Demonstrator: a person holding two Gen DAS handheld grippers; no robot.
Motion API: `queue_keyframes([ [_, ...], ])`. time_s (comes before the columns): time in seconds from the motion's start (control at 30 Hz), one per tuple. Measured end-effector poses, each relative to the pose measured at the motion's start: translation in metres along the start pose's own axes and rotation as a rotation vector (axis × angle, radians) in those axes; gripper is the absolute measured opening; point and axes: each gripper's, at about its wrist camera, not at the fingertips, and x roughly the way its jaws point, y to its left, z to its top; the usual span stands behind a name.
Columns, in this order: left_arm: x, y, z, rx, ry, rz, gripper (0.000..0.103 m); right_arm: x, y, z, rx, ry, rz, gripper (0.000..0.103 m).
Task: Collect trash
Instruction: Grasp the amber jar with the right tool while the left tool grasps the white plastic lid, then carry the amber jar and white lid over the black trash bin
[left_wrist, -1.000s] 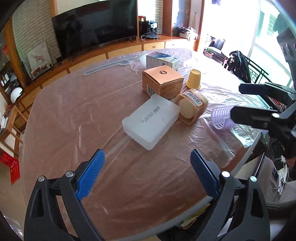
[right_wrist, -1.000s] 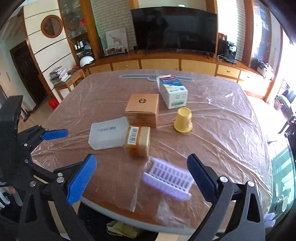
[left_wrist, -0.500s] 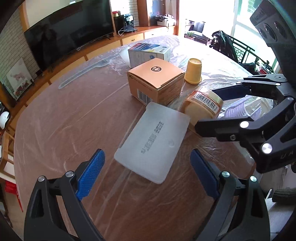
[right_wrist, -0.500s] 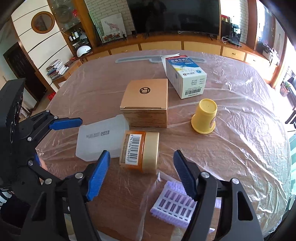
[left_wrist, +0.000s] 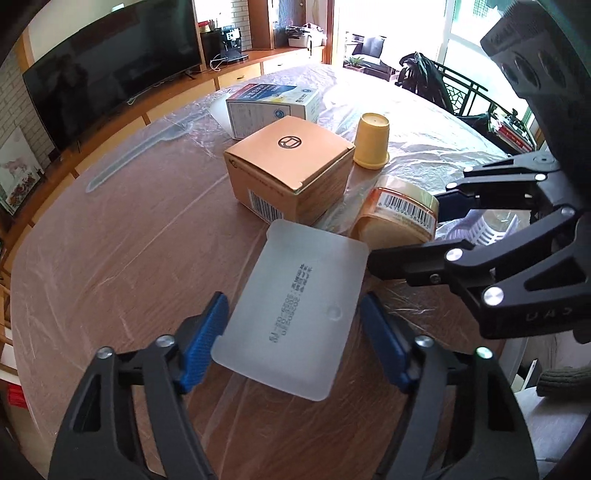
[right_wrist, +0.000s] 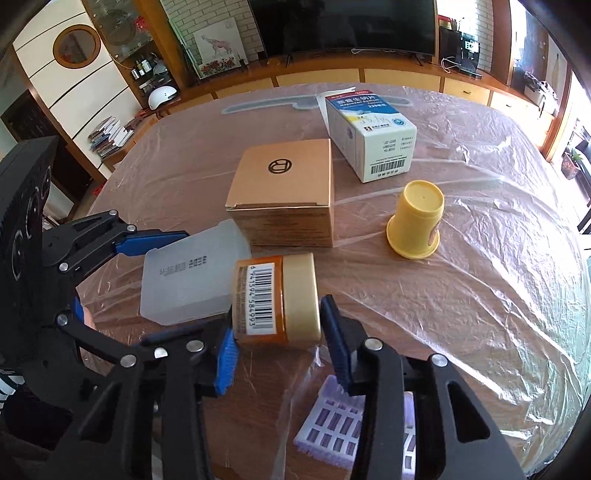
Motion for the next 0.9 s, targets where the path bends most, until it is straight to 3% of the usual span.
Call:
queue_keyframes([
  [0.2, -0.005, 0.003, -0.001, -0.022, 0.001, -0.028, 0.057, -0.001, -0.009, 0.000, 0.064, -0.017, 0.030, 0.036],
  [0.53, -0.025, 0.014, -0.005, -0.142, -0.055, -0.045, 0.055, -0.015, -0.022, -0.006, 0.163, -0.050, 0.088, 0.035],
  [0.9, -0.037, 0.014, -0.015, -0.237, -0.071, -0.026, 0.055, -0.035, -0.015, -0.004, 0.127, -0.079, 0.127, 0.035],
])
